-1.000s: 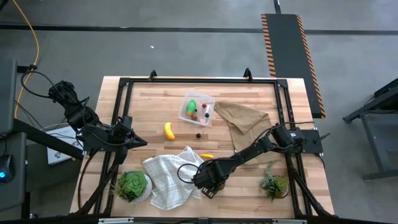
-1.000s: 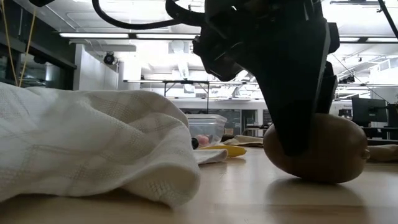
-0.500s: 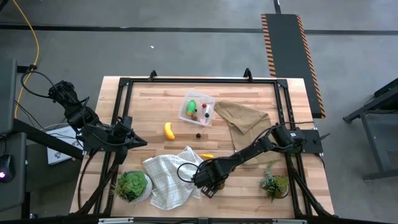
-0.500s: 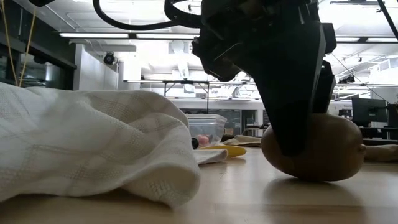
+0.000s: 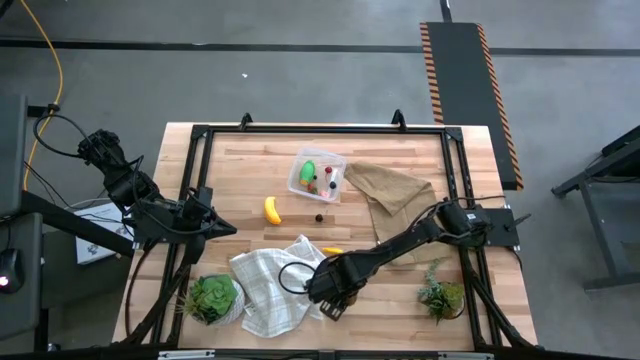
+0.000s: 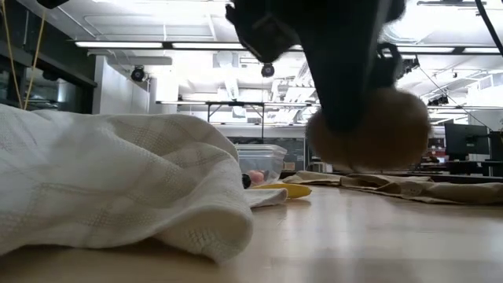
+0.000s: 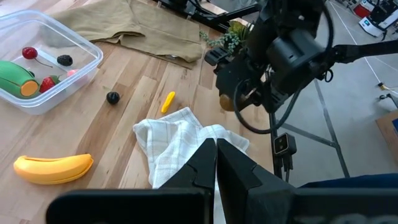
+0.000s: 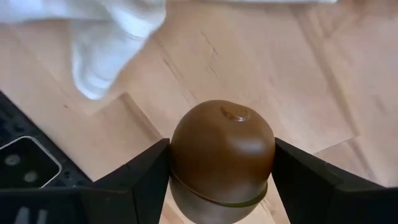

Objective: Pick and placing Produce into tupperware
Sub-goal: Put the brown kiwi into the transparent bin

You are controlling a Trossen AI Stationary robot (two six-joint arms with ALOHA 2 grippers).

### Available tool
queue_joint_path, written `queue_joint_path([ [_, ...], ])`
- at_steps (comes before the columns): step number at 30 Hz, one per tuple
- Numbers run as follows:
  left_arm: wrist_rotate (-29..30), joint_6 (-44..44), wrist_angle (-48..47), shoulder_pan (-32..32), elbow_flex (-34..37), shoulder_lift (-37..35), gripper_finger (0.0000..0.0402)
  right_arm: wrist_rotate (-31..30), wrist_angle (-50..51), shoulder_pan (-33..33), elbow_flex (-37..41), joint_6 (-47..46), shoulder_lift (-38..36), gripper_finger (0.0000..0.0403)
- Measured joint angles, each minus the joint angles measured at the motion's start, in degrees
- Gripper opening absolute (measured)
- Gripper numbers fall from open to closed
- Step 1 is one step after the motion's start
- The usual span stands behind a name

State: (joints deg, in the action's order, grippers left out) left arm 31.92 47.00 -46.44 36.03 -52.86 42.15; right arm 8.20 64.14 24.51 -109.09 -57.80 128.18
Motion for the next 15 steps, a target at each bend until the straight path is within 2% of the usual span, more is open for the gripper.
queue_joint_path([
  [9, 0.02, -0.02, 0.0, 0.0, 0.0, 0.0, 0.0003, -3.54, 8.05, -1.18, -6.99, 4.49, 0.0, 0.0236],
  [15, 0.04, -0.02, -0.02, 0.0, 0.0, 0.0, 0.0003, -4.38, 9.1, -2.75, -8.98, 8.14, 0.0, 0.0236],
])
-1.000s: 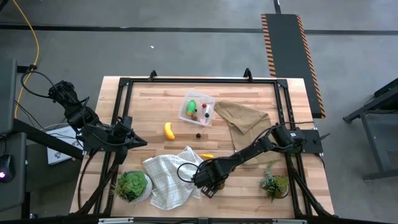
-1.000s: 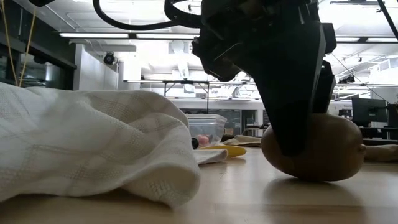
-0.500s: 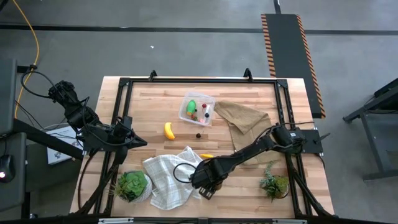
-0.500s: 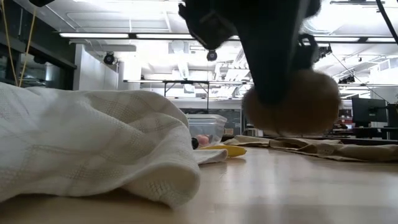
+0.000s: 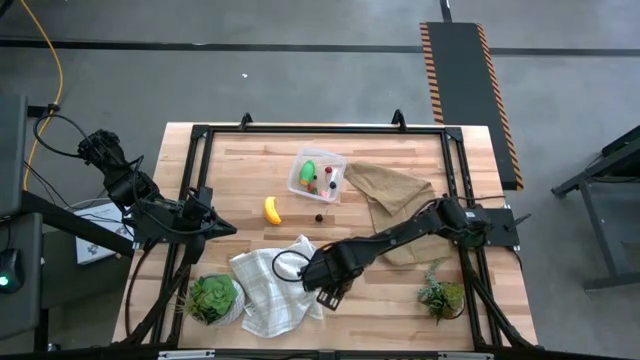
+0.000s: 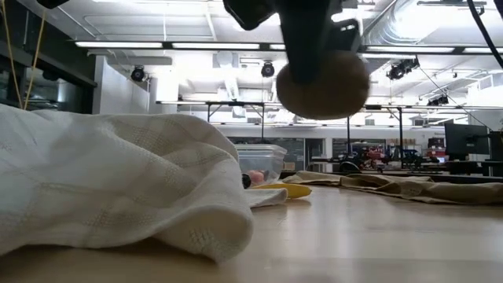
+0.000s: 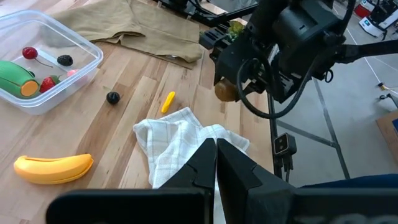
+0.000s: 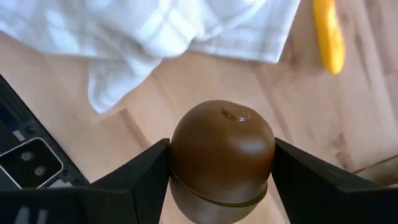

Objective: Pick and placing Produce into tupperware
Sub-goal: Put the brown kiwi into the transparent bin

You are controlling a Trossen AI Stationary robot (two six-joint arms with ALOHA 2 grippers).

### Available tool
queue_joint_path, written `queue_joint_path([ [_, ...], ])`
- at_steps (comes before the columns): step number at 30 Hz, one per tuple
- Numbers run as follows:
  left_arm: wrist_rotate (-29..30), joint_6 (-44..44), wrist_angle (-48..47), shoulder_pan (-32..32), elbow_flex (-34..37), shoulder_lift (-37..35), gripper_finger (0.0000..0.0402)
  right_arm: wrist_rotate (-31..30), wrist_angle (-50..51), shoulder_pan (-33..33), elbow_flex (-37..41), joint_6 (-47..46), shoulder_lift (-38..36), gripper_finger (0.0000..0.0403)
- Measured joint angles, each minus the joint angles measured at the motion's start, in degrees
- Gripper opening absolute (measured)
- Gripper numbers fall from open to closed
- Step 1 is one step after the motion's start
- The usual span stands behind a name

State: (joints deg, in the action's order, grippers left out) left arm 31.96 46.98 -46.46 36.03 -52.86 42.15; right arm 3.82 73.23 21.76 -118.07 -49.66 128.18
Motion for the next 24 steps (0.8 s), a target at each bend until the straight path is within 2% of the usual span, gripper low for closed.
queue_joint_path([
  [13, -0.01, -0.06, -0.11, 0.0, 0.0, 0.0, 0.0003, -0.23, 1.53, -6.16, -0.06, 8.06, 0.0, 0.0236],
  [24, -0.01, -0.02, -0.15, 0.0, 0.0, 0.0, 0.0003, 0.27, 0.92, -14.04, -0.06, 14.16, 0.0, 0.0236],
])
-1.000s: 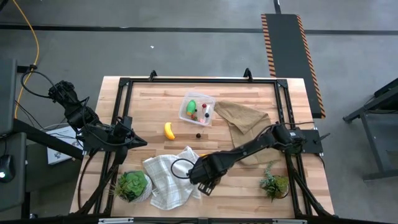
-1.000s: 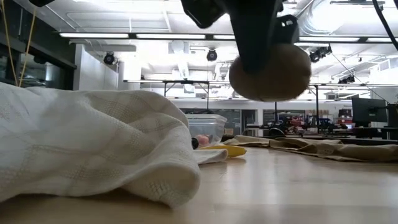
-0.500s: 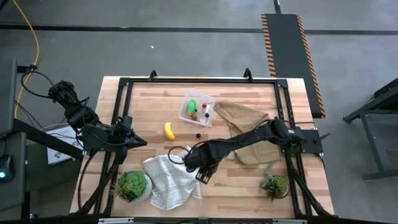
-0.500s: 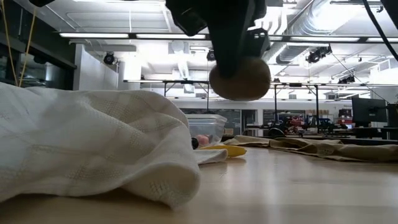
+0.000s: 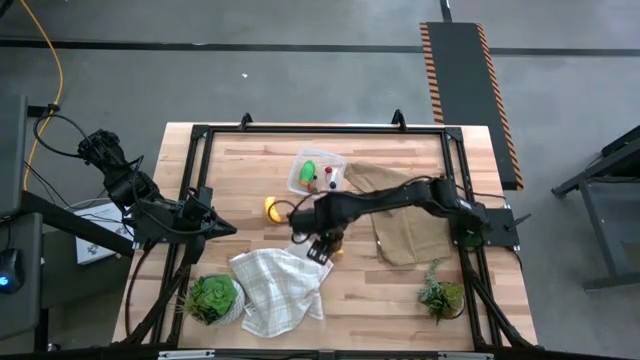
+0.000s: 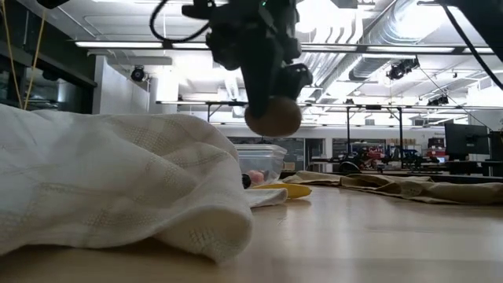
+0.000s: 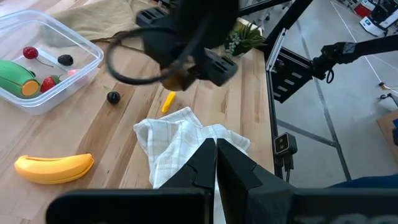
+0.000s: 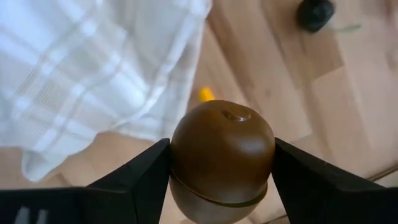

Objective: Pick and placing Produce into tupperware
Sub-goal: Put the brown kiwi into the transparent bin

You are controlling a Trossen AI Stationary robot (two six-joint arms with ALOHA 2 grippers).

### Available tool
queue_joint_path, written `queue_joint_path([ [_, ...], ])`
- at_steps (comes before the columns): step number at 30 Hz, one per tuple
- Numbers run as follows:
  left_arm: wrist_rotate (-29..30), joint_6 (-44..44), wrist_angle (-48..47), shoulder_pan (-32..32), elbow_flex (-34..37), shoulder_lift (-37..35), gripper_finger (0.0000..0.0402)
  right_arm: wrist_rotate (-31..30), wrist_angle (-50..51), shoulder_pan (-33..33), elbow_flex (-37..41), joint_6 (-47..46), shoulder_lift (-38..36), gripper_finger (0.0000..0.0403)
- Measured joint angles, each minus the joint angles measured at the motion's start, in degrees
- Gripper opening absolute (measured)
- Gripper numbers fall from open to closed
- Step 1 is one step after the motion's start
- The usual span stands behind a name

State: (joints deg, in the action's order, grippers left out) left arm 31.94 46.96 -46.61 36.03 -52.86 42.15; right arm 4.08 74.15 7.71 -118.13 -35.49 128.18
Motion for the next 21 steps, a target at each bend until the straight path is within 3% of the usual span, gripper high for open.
queue_joint_path([
  [21, 0.69, 0.0, -1.48, -0.02, 0.0, 0.0, 0.0003, 3.26, -2.43, -11.95, 0.02, 8.42, 0.0, 0.0236],
])
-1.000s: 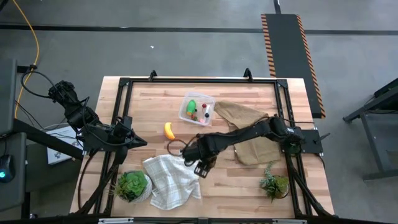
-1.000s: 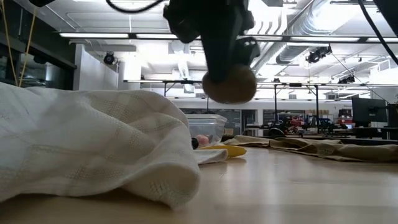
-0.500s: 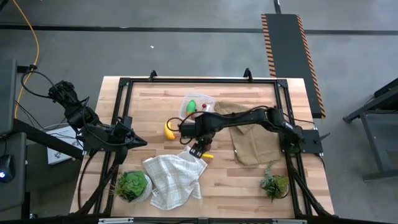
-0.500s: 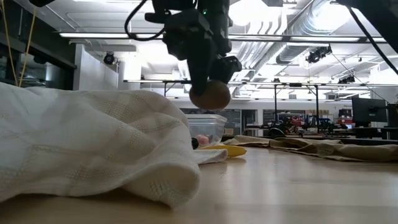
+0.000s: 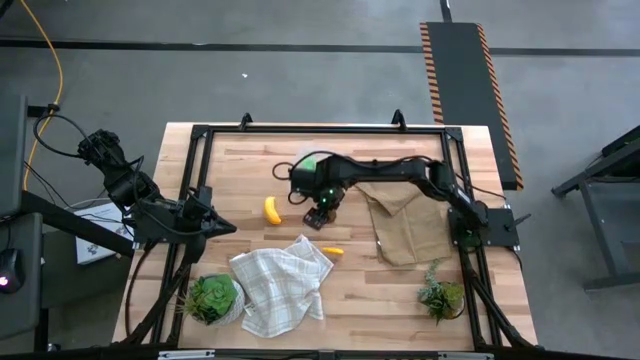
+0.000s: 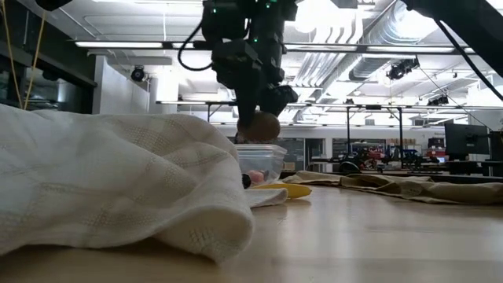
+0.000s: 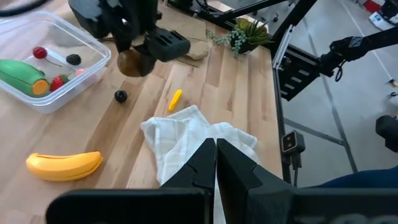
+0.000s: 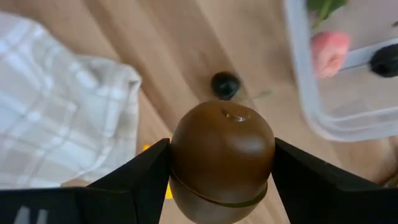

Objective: Pick and placing Produce into tupperware
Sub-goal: Put the brown kiwi into the transparent bin

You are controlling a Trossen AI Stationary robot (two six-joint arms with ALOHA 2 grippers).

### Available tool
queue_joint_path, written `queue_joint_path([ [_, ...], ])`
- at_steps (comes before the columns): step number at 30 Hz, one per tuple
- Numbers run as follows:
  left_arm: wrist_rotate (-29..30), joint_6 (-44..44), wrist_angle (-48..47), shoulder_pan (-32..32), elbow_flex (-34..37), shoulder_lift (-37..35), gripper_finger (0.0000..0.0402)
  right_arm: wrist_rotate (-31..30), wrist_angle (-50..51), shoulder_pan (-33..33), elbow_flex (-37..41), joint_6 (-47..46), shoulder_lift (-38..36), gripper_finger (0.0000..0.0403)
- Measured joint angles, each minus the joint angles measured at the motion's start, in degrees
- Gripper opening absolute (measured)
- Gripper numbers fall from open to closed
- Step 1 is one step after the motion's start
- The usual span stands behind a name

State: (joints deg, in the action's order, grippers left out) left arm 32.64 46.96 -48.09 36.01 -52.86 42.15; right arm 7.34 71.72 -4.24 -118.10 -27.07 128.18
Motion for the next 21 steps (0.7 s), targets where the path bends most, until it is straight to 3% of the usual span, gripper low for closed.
queue_joint_path([
  [16, 3.2, -0.07, -1.87, 0.0, 0.0, -0.01, 0.0003, 0.68, -1.27, -8.27, -0.15, 5.52, 0.0, 0.0236],
  [21, 3.64, 0.0, -1.87, 0.0, 0.0, 0.0, 0.0003, 1.13, -2.16, -9.32, -4.48, 6.27, 0.02, 0.0236],
])
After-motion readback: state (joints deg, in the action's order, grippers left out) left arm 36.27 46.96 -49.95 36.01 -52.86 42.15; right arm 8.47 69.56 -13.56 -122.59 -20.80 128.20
